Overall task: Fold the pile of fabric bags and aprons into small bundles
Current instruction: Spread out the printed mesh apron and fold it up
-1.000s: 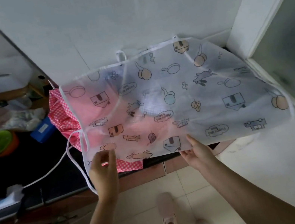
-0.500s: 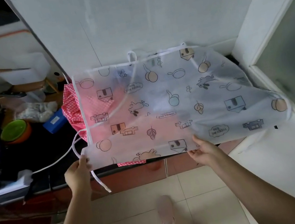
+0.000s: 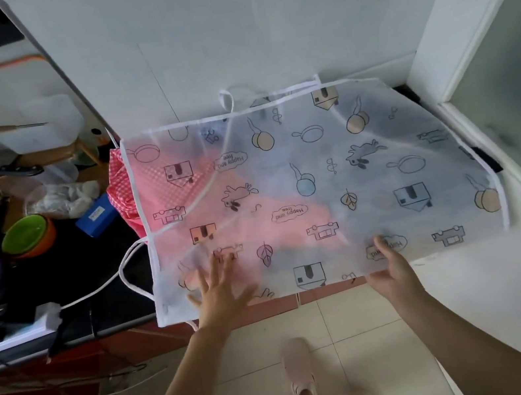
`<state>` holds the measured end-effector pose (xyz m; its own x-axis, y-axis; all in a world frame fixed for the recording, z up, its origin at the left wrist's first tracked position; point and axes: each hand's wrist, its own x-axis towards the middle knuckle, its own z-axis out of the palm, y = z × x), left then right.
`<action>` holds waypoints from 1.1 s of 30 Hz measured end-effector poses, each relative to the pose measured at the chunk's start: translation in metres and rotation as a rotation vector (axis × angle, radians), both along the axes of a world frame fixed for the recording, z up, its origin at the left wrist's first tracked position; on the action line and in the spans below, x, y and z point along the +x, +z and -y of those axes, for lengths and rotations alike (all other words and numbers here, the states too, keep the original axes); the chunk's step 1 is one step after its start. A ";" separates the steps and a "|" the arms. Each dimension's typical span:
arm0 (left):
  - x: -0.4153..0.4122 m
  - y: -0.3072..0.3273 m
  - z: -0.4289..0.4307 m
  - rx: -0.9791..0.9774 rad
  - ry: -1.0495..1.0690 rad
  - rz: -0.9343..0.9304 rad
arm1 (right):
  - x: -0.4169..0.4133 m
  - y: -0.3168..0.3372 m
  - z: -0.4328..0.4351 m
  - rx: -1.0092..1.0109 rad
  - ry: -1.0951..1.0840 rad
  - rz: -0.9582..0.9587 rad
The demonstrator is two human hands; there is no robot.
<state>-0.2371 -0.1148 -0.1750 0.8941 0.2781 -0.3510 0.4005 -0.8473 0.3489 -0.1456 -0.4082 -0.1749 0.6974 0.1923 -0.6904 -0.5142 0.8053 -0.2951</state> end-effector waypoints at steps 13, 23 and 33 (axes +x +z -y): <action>0.074 0.022 -0.003 0.232 -0.108 -0.102 | 0.005 0.039 0.041 -1.111 1.380 0.144; 0.094 0.003 -0.020 0.222 -0.110 -0.119 | 0.105 0.052 -0.022 -1.879 0.958 0.959; 0.184 0.027 -0.042 0.283 -0.271 0.103 | 0.247 0.097 -0.098 -2.006 0.983 1.190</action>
<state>-0.0526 -0.0732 -0.1481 0.9749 0.0997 -0.1990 0.1240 -0.9857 0.1138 0.1014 -0.3106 -0.0784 0.8859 0.4633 0.0226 0.4450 -0.8351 -0.3235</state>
